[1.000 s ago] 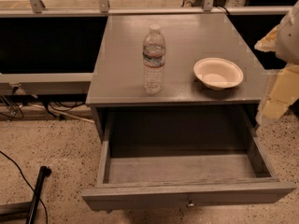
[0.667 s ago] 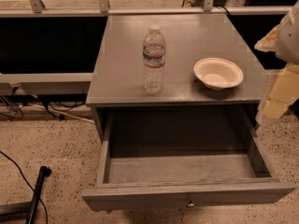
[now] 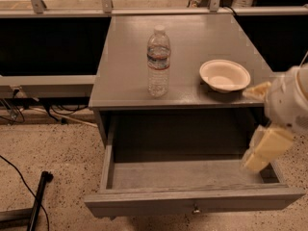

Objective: Close top drawer

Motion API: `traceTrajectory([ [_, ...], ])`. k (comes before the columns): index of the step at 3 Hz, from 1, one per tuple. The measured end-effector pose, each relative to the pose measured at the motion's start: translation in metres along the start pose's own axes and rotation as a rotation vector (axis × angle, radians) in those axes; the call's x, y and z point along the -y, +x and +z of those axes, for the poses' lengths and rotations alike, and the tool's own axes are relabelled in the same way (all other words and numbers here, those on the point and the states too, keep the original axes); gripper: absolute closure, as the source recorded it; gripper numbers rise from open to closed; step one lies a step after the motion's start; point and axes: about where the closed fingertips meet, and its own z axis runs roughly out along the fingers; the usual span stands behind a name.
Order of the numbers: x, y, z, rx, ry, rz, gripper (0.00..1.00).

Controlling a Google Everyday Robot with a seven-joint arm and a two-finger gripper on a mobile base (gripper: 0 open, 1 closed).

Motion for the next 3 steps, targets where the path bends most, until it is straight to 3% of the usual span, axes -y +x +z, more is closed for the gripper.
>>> traceTrajectory([
  [1, -0.037, 0.022, 0.046, 0.134, -0.004, 0.046, 0.00],
  [2, -0.049, 0.036, 0.063, 0.167, 0.020, 0.075, 0.00],
  [3, -0.048, 0.038, 0.072, 0.122, -0.009, 0.071, 0.00],
])
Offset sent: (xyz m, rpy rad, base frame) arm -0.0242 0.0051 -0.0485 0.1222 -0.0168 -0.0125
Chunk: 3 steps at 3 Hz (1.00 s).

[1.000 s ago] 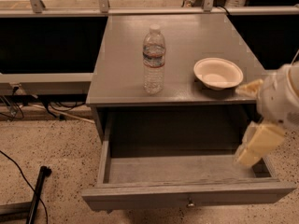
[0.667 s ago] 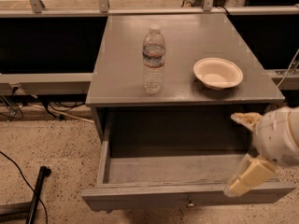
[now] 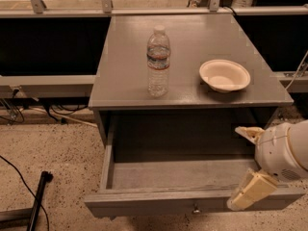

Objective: Close top drawer

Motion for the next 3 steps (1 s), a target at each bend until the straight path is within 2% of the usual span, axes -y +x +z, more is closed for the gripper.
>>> traceTrajectory([
  [1, -0.010, 0.026, 0.021, -0.077, -0.059, 0.013, 0.16],
  [2, -0.026, 0.060, 0.035, -0.124, -0.089, 0.019, 0.39],
  [3, -0.042, 0.088, 0.034, -0.137, -0.078, -0.004, 0.63],
])
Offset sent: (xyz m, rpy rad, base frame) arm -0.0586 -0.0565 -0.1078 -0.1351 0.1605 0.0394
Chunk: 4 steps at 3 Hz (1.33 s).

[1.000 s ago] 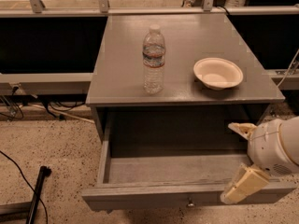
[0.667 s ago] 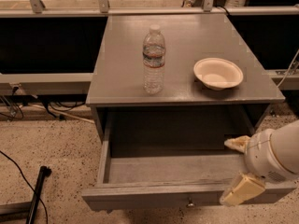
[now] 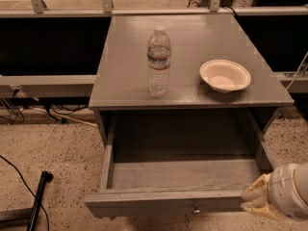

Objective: Close top drawer

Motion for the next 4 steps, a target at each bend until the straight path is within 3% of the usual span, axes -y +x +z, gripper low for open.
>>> traceTrajectory([
  [1, -0.015, 0.026, 0.018, -0.029, 0.019, -0.023, 0.86],
  [2, -0.015, 0.026, 0.018, -0.030, 0.023, -0.023, 1.00],
  [3, -0.020, 0.026, 0.019, -0.046, 0.009, -0.048, 1.00],
  [4, -0.030, 0.029, 0.042, 0.004, 0.012, -0.087, 1.00],
])
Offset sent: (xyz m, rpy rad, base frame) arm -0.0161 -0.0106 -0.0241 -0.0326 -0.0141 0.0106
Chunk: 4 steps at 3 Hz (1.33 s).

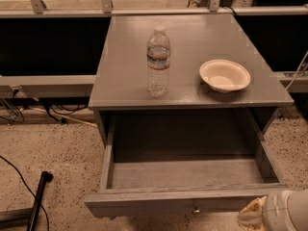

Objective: Close top drawer

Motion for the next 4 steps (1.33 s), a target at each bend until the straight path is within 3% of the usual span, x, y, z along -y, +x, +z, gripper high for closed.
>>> traceTrajectory([
  [2, 0.004, 0.005, 0.058, 0.081, 0.082, -0.124, 1.00],
  [4, 0.043, -0.013, 0.085, 0.139, 0.140, -0.168, 1.00],
])
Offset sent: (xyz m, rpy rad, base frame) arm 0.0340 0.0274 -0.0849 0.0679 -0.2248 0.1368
